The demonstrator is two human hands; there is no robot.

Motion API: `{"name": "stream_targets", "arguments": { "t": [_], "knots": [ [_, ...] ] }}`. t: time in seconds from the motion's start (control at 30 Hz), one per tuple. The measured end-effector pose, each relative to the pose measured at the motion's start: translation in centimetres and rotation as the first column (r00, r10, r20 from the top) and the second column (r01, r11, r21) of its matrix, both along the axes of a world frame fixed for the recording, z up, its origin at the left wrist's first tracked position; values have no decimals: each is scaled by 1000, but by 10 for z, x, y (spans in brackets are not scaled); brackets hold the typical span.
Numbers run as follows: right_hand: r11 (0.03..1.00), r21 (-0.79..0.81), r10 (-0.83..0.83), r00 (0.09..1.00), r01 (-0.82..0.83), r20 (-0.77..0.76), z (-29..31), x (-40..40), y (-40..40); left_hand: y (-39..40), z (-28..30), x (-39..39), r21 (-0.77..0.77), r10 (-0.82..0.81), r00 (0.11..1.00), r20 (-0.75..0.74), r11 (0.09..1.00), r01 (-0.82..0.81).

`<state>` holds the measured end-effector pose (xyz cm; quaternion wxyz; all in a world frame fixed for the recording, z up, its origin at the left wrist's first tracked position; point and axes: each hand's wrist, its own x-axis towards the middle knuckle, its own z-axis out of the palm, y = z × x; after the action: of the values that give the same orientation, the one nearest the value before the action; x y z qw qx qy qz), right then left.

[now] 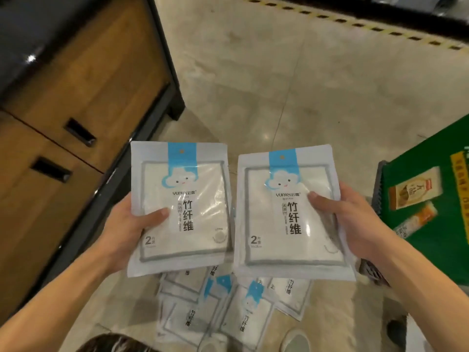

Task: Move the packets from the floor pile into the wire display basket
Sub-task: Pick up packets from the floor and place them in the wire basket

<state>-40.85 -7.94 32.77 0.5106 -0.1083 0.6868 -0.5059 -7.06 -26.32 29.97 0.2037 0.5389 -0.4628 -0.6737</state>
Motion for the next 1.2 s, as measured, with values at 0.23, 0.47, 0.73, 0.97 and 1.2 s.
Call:
{"name": "stream_targets", "arguments": {
  "t": [0.23, 0.47, 0.73, 0.97, 1.2],
  "knots": [
    [989, -109, 103, 994, -99, 27, 226, 97, -36, 8, 245, 122, -112, 71, 997, -43, 991, -75],
    [931, -251, 271, 963, -266, -17, 408, 187, -52, 77, 426, 232, -225, 238, 962, -134, 938, -263],
    [756, -385, 513, 844, -530, -155, 529, 263, -67, 193, 545, 309, -348, 513, 830, -216, 754, -557],
    [485, -448, 757, 617, -751, -216, 565, 321, -56, 329, 583, 319, -364, 775, 579, -252, 478, -799],
    [214, -471, 931, 325, -856, -167, 574, 394, -7, 470, 594, 317, -340, 917, 318, -242, 226, -913]
  ]
}}
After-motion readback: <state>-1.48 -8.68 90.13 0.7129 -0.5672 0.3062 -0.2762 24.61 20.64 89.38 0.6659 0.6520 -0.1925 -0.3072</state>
